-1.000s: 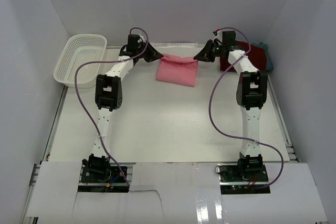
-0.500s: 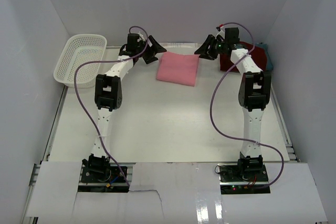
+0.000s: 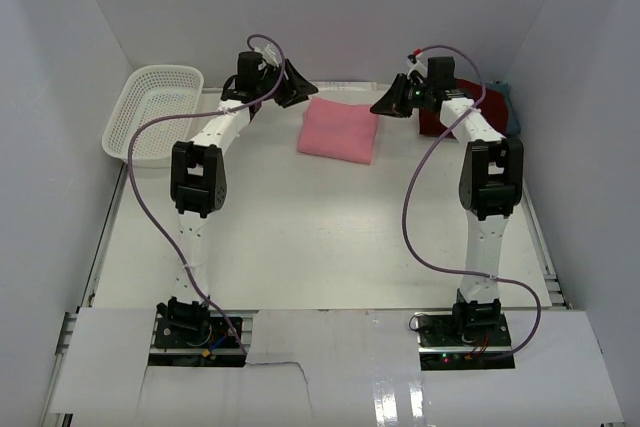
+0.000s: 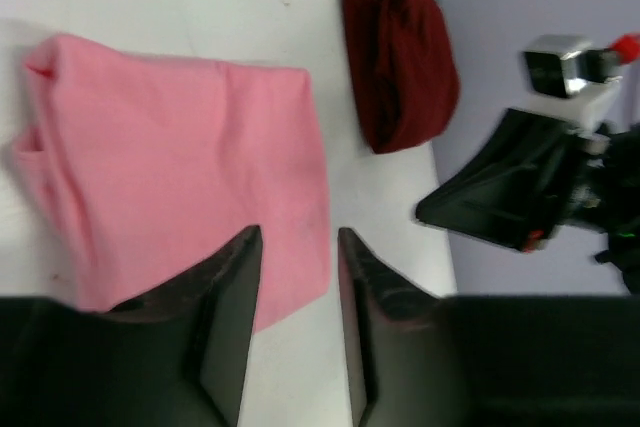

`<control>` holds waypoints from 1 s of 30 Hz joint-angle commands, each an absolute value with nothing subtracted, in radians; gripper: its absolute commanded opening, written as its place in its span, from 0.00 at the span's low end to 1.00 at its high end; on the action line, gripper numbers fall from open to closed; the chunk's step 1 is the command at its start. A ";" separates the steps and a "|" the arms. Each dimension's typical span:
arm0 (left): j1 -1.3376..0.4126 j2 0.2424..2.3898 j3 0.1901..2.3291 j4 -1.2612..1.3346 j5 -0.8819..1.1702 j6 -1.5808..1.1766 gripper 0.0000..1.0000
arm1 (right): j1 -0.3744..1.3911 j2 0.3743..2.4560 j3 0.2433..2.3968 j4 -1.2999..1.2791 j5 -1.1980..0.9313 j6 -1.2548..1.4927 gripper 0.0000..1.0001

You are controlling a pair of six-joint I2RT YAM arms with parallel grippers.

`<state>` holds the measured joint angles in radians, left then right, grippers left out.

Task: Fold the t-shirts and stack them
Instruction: Put the neatly folded tshirt into the corner of the board with the right arm

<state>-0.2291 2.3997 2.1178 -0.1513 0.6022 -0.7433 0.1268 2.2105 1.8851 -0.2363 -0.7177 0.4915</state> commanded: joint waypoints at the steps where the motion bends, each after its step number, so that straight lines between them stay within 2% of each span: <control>1: -0.259 2.439 2.141 -0.111 0.758 -0.764 0.42 | 0.149 2.264 1.867 -0.123 -0.845 0.572 0.08; 4: -0.282 2.500 2.190 -0.071 0.830 -0.785 0.17 | 0.161 2.299 1.852 -0.048 -0.914 0.636 0.08; 7: -0.294 2.551 2.213 -0.019 0.891 -0.828 0.04 | 0.179 2.325 1.855 -0.014 -0.948 0.667 0.08; 9: -0.298 2.572 2.215 -0.009 0.925 -0.868 0.01 | 0.190 2.345 1.861 -0.012 -0.979 0.684 0.08; 15: -0.301 2.609 2.166 0.014 0.951 -0.871 0.00 | 0.199 2.419 1.859 0.003 -0.988 0.710 0.08; 20: -0.301 2.609 2.079 -0.086 0.870 -0.776 0.00 | 0.212 2.508 2.003 -0.353 -0.808 0.525 0.08; 30: -0.336 2.560 1.898 -0.144 0.651 -0.629 0.00 | 0.213 2.514 2.019 -0.532 -0.615 0.422 0.11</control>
